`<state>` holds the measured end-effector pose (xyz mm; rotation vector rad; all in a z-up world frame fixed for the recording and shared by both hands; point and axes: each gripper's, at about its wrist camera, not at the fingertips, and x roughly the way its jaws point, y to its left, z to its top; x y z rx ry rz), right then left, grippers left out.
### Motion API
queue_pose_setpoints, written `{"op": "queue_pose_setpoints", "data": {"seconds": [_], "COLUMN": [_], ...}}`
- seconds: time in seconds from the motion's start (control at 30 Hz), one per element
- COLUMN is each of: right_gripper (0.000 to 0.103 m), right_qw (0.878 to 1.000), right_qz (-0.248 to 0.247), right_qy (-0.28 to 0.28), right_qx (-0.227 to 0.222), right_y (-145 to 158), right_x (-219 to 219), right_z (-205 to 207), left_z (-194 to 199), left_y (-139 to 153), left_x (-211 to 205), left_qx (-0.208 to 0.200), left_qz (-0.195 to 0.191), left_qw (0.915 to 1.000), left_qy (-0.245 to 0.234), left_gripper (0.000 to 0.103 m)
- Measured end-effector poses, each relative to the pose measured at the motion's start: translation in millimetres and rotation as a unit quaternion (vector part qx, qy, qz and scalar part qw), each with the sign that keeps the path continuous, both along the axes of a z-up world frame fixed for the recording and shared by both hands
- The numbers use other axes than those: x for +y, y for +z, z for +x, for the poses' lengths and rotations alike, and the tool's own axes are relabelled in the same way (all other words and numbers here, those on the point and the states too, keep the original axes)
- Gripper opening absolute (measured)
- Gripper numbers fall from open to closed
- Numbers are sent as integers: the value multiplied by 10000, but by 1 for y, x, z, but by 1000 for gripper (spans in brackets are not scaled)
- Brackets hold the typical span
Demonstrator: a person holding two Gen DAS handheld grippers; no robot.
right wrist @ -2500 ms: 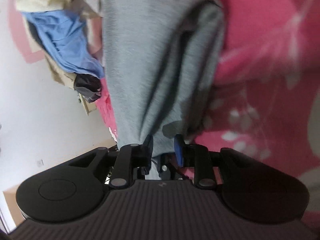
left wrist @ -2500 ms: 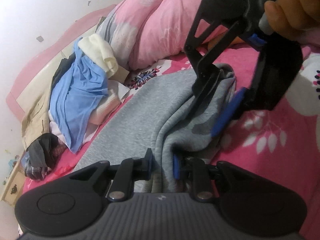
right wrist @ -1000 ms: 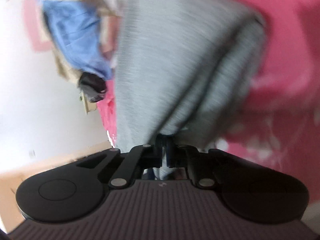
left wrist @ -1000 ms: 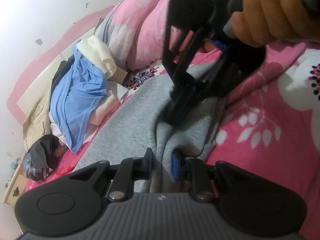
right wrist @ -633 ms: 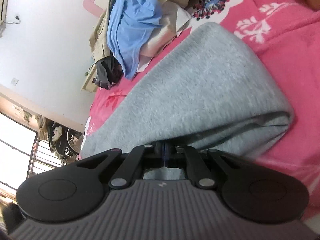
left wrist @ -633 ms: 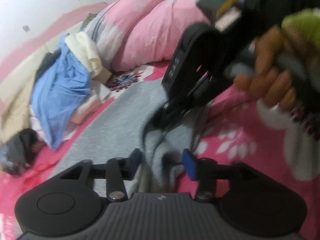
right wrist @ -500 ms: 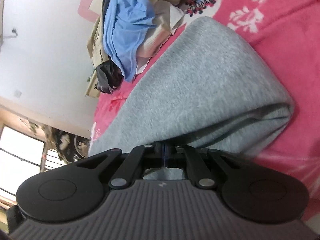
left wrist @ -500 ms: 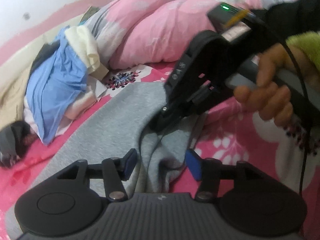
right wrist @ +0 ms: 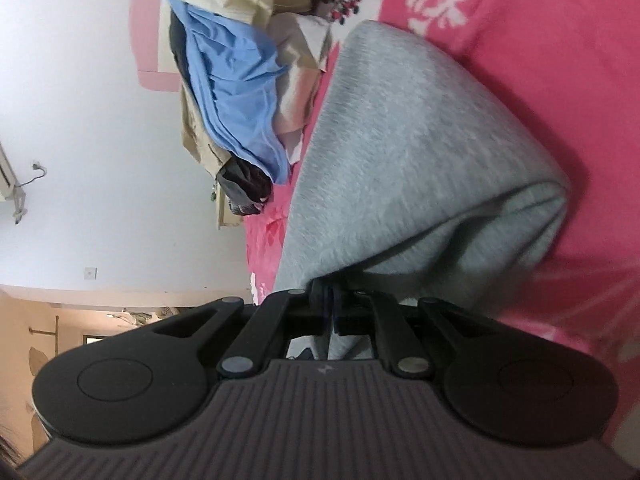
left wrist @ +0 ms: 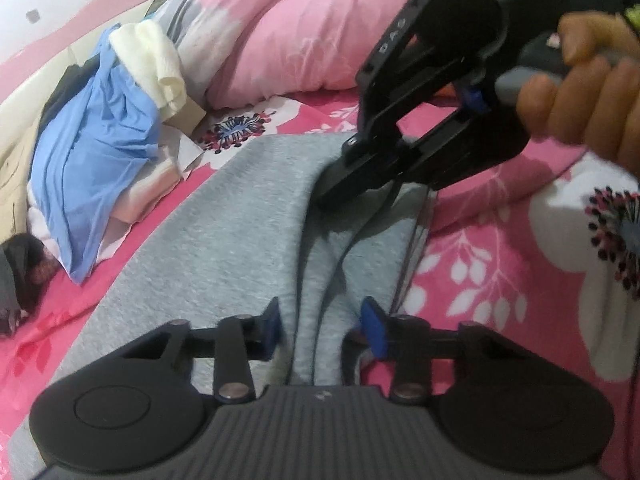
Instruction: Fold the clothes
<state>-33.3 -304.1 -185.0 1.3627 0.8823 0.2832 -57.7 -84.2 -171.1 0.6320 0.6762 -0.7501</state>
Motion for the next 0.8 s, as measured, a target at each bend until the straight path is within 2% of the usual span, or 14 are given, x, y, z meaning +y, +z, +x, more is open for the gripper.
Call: {"op": "queue_pose_setpoints", "data": {"seconds": [0.07,0.13,0.27,0.43,0.53,0.73,0.8], "right_gripper": [4,5,7,9,9,9,8], "right_qw": [9999,9999,9989,9954,9946,9975,9961], "right_qz": [56,40,39,21,-118,96,514], "right_qy": [47,91,250,431,359,-214,-417], "right_qx": [91,132,392,861,969,664,575], "right_y": [4,9,10,-6,-15,-29,-41], "right_x": [-1,-3,1,18,25,24,24], "right_z": [-5,-8,-11,-7,-4,0,-2], "left_z": [-2,-2,0,0,-2,-12,-15], "left_y": [-1,0,7,10,10,2,-2], "left_x": [1,2,9,11,12,8,6], "left_qx": [-100,-173,-273,-311,-304,-504,-557], "left_qz": [19,-51,-357,-551,-643,-422,-321], "left_qw": [9999,9998,9981,9957,9951,9971,9975], "left_qy": [25,126,433,671,682,384,303], "left_gripper": [26,22,20,20,20,21,25]}}
